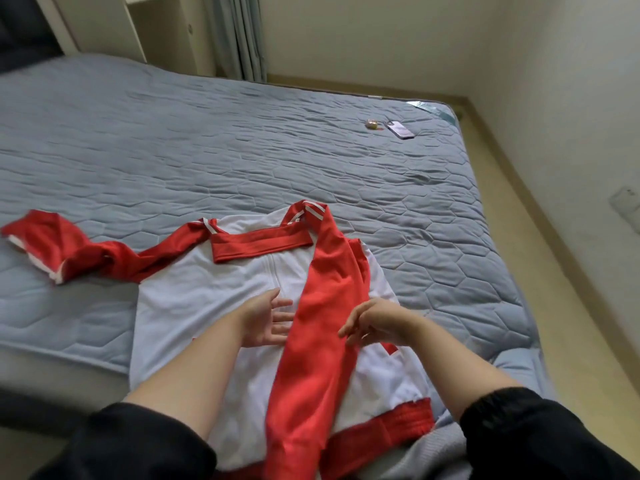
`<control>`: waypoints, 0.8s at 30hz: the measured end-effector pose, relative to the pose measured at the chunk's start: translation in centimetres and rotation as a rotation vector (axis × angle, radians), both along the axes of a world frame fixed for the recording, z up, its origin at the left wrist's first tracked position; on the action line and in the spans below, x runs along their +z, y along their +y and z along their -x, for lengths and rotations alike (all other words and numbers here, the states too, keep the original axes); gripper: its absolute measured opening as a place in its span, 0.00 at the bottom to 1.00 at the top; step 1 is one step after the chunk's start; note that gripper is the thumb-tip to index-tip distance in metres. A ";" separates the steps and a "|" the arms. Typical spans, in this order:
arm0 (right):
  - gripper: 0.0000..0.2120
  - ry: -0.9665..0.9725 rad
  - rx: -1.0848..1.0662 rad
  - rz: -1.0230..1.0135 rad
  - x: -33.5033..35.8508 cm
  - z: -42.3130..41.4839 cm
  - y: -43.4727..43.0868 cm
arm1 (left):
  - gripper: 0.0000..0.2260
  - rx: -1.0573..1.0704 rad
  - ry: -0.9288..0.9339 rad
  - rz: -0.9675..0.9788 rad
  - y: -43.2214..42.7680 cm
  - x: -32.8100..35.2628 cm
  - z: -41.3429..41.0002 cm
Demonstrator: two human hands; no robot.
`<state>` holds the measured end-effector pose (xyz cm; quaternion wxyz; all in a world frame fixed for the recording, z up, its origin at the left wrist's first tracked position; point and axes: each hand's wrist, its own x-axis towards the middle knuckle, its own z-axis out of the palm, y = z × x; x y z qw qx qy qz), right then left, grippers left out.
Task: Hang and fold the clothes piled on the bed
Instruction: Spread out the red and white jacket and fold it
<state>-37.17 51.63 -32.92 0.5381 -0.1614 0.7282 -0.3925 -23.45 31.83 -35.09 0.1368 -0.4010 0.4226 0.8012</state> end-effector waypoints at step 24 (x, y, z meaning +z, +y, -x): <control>0.08 0.016 -0.615 0.107 -6.8 0.0 -1.7 | 0.15 -0.159 -0.272 0.897 1.0 -1.9 0.4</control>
